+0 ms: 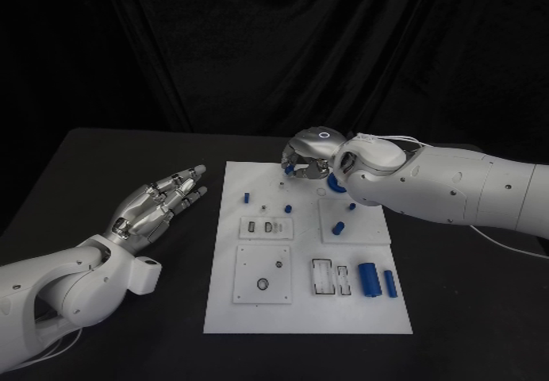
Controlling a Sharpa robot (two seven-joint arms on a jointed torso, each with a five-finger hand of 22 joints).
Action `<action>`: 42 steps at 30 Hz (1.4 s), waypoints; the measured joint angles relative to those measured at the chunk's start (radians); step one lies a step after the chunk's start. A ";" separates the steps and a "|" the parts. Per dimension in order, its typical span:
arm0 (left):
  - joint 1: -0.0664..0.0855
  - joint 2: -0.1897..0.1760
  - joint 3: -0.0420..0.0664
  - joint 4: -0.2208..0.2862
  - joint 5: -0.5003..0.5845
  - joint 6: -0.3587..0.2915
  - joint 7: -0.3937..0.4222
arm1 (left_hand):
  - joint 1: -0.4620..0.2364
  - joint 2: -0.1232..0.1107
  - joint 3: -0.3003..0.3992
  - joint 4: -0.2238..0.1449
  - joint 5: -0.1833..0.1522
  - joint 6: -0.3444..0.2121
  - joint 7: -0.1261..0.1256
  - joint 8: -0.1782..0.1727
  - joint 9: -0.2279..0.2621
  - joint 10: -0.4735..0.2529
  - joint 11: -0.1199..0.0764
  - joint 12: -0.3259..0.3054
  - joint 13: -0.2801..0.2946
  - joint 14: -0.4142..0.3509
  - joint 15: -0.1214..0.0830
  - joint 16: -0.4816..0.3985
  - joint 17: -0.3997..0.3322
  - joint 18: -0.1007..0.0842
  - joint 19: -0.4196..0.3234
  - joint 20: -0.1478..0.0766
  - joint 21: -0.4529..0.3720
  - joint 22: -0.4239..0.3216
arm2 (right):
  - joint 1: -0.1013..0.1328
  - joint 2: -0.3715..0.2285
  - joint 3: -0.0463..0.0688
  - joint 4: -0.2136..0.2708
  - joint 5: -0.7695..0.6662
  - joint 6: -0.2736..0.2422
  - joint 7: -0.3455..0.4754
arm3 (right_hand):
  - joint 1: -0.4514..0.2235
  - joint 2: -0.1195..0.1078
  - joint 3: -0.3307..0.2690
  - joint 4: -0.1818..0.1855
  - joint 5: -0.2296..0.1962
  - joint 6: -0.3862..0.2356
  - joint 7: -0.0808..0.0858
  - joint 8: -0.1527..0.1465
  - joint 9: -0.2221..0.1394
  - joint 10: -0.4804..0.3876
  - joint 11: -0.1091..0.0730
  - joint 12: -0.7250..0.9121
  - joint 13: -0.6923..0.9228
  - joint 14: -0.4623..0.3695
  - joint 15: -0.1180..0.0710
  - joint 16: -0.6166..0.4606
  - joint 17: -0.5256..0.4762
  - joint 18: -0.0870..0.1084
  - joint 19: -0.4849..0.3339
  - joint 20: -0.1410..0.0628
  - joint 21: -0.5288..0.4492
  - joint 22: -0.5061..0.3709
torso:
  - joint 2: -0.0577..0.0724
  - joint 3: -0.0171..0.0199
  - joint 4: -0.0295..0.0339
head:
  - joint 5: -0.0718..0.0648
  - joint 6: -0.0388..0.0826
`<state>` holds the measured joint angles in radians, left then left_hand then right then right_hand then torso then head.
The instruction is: Assemble the parts on the task board
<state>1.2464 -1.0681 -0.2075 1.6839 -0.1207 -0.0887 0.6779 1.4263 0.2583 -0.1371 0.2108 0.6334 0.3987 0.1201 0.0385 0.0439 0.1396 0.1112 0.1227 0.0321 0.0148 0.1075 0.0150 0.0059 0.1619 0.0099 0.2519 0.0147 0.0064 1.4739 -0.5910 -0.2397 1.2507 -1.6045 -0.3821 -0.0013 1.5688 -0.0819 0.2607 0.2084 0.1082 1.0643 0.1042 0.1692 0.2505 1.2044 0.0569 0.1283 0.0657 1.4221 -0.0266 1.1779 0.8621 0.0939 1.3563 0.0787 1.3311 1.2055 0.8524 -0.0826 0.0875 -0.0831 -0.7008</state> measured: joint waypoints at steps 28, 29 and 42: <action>0.000 0.008 -0.002 -0.010 0.010 0.010 0.000 | 0.000 0.000 0.010 -0.004 0.005 0.007 0.007 0.000 0.001 0.000 0.000 -0.004 -0.001 0.000 0.000 0.000 0.000 0.000 0.004 0.004 0.000 0.000 | -0.003 0.026 0.003 -0.031 0.001 0.021 -0.002 | 0.004 0.002 0.006 0.006 -0.002 -0.014 0.007 -0.013 0.001 0.000 0.000 -0.020 0.001 -0.007 0.007 -0.008 -0.013 0.000 -0.007 0.007 -0.005 -0.009 | 0.000 -0.0001 -0.0006 | -0.003 -0.005; 0.000 0.008 -0.002 -0.010 0.010 0.011 0.000 | 0.000 0.000 0.010 -0.004 0.005 0.007 0.007 0.000 0.001 0.000 0.000 -0.004 -0.001 0.000 0.000 0.000 0.000 0.000 0.004 0.004 0.000 0.000 | -0.004 0.026 0.003 -0.031 0.001 0.023 -0.002 | 0.004 0.002 0.006 0.006 -0.002 -0.014 0.007 -0.013 0.001 0.000 0.000 -0.020 0.001 -0.007 0.007 -0.008 -0.013 0.000 -0.007 0.007 -0.005 -0.009 | 0.000 -0.0002 -0.0006 | -0.003 -0.005; 0.000 0.009 -0.002 -0.014 0.013 0.012 0.000 | 0.000 0.000 0.015 -0.004 0.005 0.007 0.007 0.004 0.001 -0.004 0.004 -0.004 -0.001 -0.004 0.004 0.000 0.000 0.000 0.004 0.004 0.000 0.000 | -0.006 0.030 0.004 -0.034 0.002 0.029 -0.003 | 0.004 0.001 0.006 0.006 -0.002 -0.021 0.007 -0.020 0.000 -0.004 0.004 -0.030 0.002 -0.011 0.011 -0.014 -0.021 0.000 -0.011 0.011 -0.011 -0.015 | 0.000 -0.0003 -0.0006 | -0.002 -0.007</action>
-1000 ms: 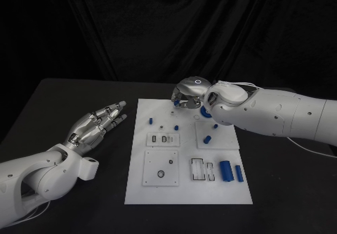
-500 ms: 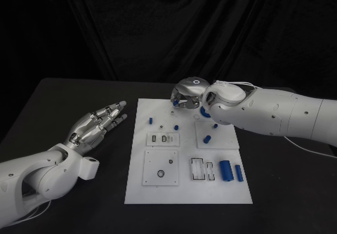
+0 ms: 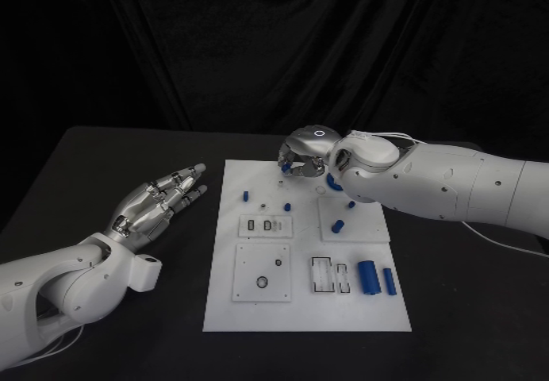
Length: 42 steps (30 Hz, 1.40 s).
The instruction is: Assemble the parts on the task board
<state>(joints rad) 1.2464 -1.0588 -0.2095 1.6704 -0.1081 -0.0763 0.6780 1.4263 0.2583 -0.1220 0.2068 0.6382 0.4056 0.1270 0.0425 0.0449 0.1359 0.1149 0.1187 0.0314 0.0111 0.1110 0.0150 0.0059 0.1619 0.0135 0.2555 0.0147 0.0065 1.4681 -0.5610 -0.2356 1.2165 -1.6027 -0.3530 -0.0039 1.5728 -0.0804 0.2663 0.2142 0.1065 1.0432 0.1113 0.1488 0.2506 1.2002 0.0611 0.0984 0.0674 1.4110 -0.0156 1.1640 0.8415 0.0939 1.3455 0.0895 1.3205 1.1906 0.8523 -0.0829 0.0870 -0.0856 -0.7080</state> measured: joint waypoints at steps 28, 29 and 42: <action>0.000 0.002 -0.002 -0.009 0.001 0.003 0.000 | 0.000 0.000 0.004 -0.004 0.000 0.004 0.004 0.000 0.000 0.000 0.000 0.000 0.000 0.004 0.004 0.000 0.000 0.000 -0.004 0.004 0.000 0.000 | -0.003 -0.003 -0.002 -0.023 0.015 0.054 -0.024 | -0.025 -0.028 -0.075 -0.006 -0.007 -0.449 -0.045 -0.090 -0.138 -0.473 0.035 -0.036 0.003 -0.157 0.014 -0.192 -0.225 0.032 -0.163 0.019 -0.215 -0.191 | 0.000 0.0001 0.0000 | 0.004 -0.001; 0.000 0.002 -0.002 -0.009 0.001 0.004 0.000 | 0.000 0.000 0.004 -0.004 0.000 0.004 0.004 0.000 0.000 0.000 0.000 0.000 0.000 0.004 0.004 0.000 0.000 0.000 -0.004 0.004 0.000 0.000 | -0.003 -0.008 -0.002 -0.020 0.016 0.050 -0.024 | -0.025 -0.028 -0.076 -0.005 -0.007 -0.441 -0.037 -0.090 -0.138 -0.473 0.034 -0.036 0.004 -0.159 0.012 -0.192 -0.224 0.032 -0.163 0.019 -0.215 -0.190 | 0.000 0.0001 0.0000 | 0.005 0.000; 0.000 -0.008 -0.003 -0.002 0.002 0.005 0.000 | 0.000 0.000 0.004 -0.004 0.000 0.004 0.004 0.000 0.000 0.000 0.000 0.000 0.000 0.004 0.004 0.000 0.000 0.000 -0.004 0.004 0.000 0.000 | 0.049 -0.200 0.007 0.135 0.025 -0.125 0.000 | -0.008 -0.005 -0.068 0.008 0.063 -0.194 0.030 -0.039 -0.124 -0.214 0.031 0.029 0.073 -0.102 0.000 -0.121 -0.133 0.031 -0.094 0.005 -0.159 -0.096 | 0.000 0.0001 0.0000 | 0.023 0.007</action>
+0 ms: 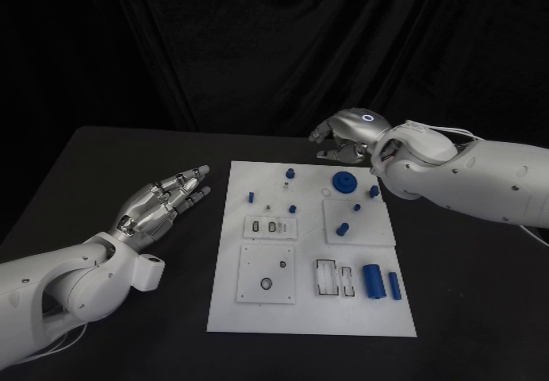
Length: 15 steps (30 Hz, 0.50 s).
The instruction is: Assemble the parts on the task board
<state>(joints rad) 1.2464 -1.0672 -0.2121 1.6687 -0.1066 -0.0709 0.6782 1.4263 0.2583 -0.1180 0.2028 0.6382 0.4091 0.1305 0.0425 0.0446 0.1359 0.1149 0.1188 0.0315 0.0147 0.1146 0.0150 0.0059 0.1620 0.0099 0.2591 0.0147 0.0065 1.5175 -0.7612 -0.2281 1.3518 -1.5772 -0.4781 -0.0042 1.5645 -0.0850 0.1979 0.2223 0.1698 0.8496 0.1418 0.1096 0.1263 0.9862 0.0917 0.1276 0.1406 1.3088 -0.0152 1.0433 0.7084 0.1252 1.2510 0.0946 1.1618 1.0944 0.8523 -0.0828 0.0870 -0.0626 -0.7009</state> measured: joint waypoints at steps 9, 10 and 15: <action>0.000 0.002 0.000 0.000 0.003 0.000 0.000 | 0.000 0.000 0.003 -0.003 0.000 0.000 0.000 0.000 0.001 0.004 0.004 0.000 0.000 0.000 0.000 0.000 0.000 0.000 0.000 0.000 0.000 0.000 | 0.029 -0.154 -0.006 0.129 0.035 -0.037 -0.013 | -0.059 -0.014 -0.025 0.038 0.000 0.114 -0.033 -0.013 0.000 0.059 -0.066 0.732 0.580 -0.006 -0.021 -0.005 0.044 0.000 -0.037 -0.016 -0.087 -0.033 | 0.000 -0.0001 -0.0001 | -0.001 -0.002; 0.000 0.005 0.000 -0.001 0.004 0.000 0.000 | 0.000 0.000 0.003 -0.003 0.000 0.000 0.000 0.000 0.001 0.004 0.004 0.000 0.000 0.000 0.000 0.000 0.000 0.000 0.000 0.000 0.000 0.000 | 0.030 -0.169 -0.008 0.140 0.043 -0.033 -0.020 | -0.074 -0.014 -0.031 0.044 0.000 0.115 -0.034 -0.016 0.002 0.073 -0.067 0.835 0.678 0.013 -0.020 0.047 0.117 0.000 -0.026 -0.016 -0.071 -0.011 | 0.000 -0.0002 -0.0001 | -0.002 -0.002; 0.000 0.014 0.000 -0.005 0.007 0.001 0.000 | 0.000 0.000 0.006 0.000 0.000 0.004 0.004 0.000 0.001 0.004 0.004 0.000 0.000 0.000 0.000 0.000 0.000 0.000 0.004 0.004 0.000 0.000 | 0.030 -0.217 -0.016 0.175 0.070 -0.006 -0.061 | -0.150 -0.012 -0.064 0.057 -0.016 0.121 -0.029 -0.025 0.016 0.290 -0.050 1.262 1.126 0.144 -0.002 0.434 0.576 -0.023 0.011 -0.001 0.055 0.141 | 0.000 -0.0001 -0.0004 | -0.001 -0.005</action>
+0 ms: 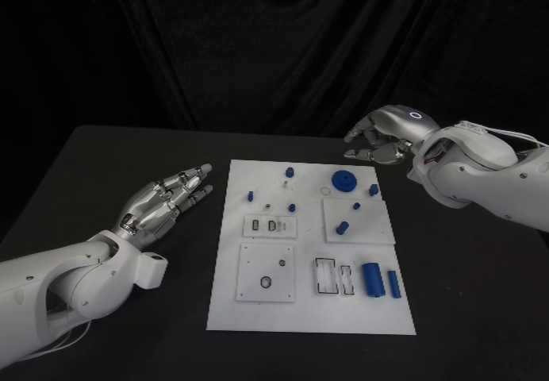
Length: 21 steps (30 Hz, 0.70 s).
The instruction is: Assemble the parts on the task board
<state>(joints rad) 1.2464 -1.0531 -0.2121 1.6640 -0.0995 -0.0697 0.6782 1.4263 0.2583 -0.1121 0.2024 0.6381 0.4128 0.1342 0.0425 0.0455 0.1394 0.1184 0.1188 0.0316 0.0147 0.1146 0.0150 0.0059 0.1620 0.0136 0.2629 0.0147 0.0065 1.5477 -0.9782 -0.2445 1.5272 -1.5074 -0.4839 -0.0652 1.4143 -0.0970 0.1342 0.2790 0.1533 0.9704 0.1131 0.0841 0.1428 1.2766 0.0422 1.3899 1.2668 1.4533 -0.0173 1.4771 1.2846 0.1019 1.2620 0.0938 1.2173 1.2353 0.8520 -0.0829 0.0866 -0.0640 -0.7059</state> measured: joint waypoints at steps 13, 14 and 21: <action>0.000 0.006 0.000 -0.006 0.004 0.006 0.000 | 0.000 0.000 0.004 -0.004 0.000 0.000 0.000 0.000 0.000 0.000 0.000 0.000 0.000 0.004 0.004 0.000 0.000 0.000 0.000 0.000 0.000 0.000 | -0.035 -0.014 -0.004 -0.010 0.014 0.059 -0.082 | -0.074 -0.015 -0.014 0.006 0.000 -0.024 0.019 -0.015 0.000 0.187 0.009 0.178 0.041 0.012 0.008 0.091 0.024 -0.062 0.198 0.013 0.266 0.073 | 0.001 0.0003 0.0006 | -0.003 -0.008; 0.000 0.006 0.000 -0.006 0.004 0.007 0.000 | 0.000 0.000 0.004 -0.004 0.000 0.000 0.000 0.000 0.000 0.000 0.000 0.000 0.000 0.004 0.004 0.000 0.000 0.000 0.000 0.000 0.000 0.000 | -0.039 -0.011 -0.004 -0.015 0.011 0.063 -0.086 | -0.074 -0.015 -0.014 0.006 0.000 -0.024 0.019 -0.015 -0.002 0.187 0.009 0.178 0.041 0.012 0.008 0.091 0.024 -0.064 0.200 0.012 0.275 0.073 | 0.001 0.0003 0.0006 | -0.003 -0.008; 0.000 0.006 0.000 -0.007 0.004 0.010 0.000 | 0.000 0.000 0.004 -0.004 0.000 0.000 0.000 0.000 0.000 0.000 0.000 0.000 0.000 0.004 0.003 0.000 0.000 0.000 0.000 0.000 0.000 0.000 | -0.057 0.011 -0.004 -0.042 -0.014 0.084 -0.096 | -0.064 -0.023 0.003 0.000 0.031 -0.035 0.009 -0.015 -0.012 0.190 0.006 0.178 0.041 0.012 0.008 0.091 0.023 -0.076 0.204 0.008 0.307 0.073 | 0.001 0.0005 0.0008 | -0.003 -0.012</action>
<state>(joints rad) 1.2464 -1.0474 -0.2121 1.6571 -0.0951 -0.0594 0.6782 1.4263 0.2583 -0.1083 0.1985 0.6381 0.4128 0.1342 0.0425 0.0453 0.1394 0.1184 0.1188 0.0316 0.0182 0.1181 0.0150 0.0059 0.1620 0.0135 0.2628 0.0147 0.0065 1.4904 -0.9672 -0.2488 1.4849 -1.5216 -0.4004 -0.1608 1.3501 -0.1195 0.1376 0.2793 0.1845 0.9359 0.1220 0.0686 0.1307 1.4665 0.0479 1.5683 1.3080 1.4651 -0.0089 1.5684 1.3080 0.0259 1.4656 0.1020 1.5239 1.3080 0.8528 -0.0825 0.0873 -0.0670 -0.7176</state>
